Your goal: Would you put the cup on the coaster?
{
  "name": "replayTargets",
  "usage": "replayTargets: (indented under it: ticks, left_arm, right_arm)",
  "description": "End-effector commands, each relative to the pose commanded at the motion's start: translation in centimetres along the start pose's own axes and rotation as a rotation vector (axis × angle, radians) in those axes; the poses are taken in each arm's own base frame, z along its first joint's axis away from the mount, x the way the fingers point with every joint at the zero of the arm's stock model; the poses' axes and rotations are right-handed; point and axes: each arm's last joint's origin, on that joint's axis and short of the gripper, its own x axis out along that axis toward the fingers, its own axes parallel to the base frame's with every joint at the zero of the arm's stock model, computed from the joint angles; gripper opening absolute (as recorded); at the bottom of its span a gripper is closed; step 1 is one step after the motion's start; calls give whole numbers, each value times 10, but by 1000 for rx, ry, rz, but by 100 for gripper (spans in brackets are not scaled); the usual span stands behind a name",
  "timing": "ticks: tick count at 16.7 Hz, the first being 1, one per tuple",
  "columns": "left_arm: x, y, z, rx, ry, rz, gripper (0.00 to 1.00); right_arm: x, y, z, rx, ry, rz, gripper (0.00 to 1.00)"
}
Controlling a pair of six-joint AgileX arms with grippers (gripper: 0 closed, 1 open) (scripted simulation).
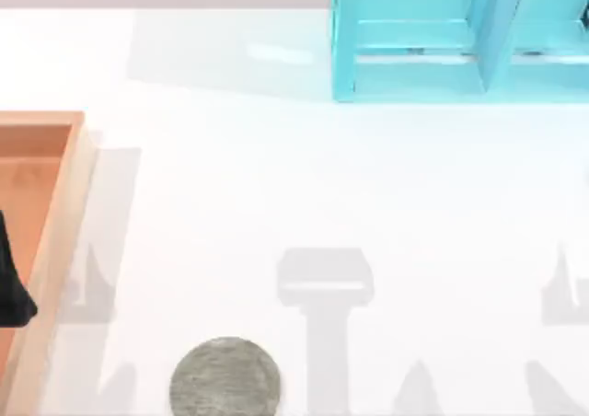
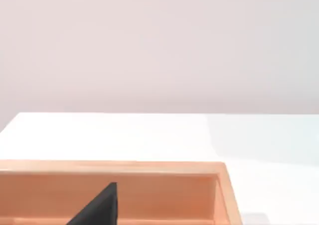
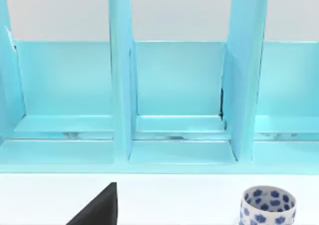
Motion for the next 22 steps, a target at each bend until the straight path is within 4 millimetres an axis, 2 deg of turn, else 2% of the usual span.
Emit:
replayTargets:
  ticks: [3, 6, 9, 12, 15, 18, 22]
  left_arm:
    - [0, 0, 0, 0, 0, 0, 100]
    - [0, 0, 0, 0, 0, 0, 100]
    - [0, 0, 0, 0, 0, 0, 100]
    - [0, 0, 0, 0, 0, 0, 100]
    - [0, 0, 0, 0, 0, 0, 100]
    - [0, 0, 0, 0, 0, 0, 100]
    - [0, 0, 0, 0, 0, 0, 100]
  right_arm:
    - [0, 0, 1, -7, 8, 2, 100]
    - [2, 1, 14, -75, 81, 18, 100]
    - [9, 1, 39, -204, 212, 46, 100]
    - [27, 1, 72, -373, 379, 95, 100]
    - [59, -1, 105, -562, 564, 181, 100]
    - [106, -5, 131, -748, 748, 312, 100]
    - [179, -16, 143, -960, 961, 549, 100]
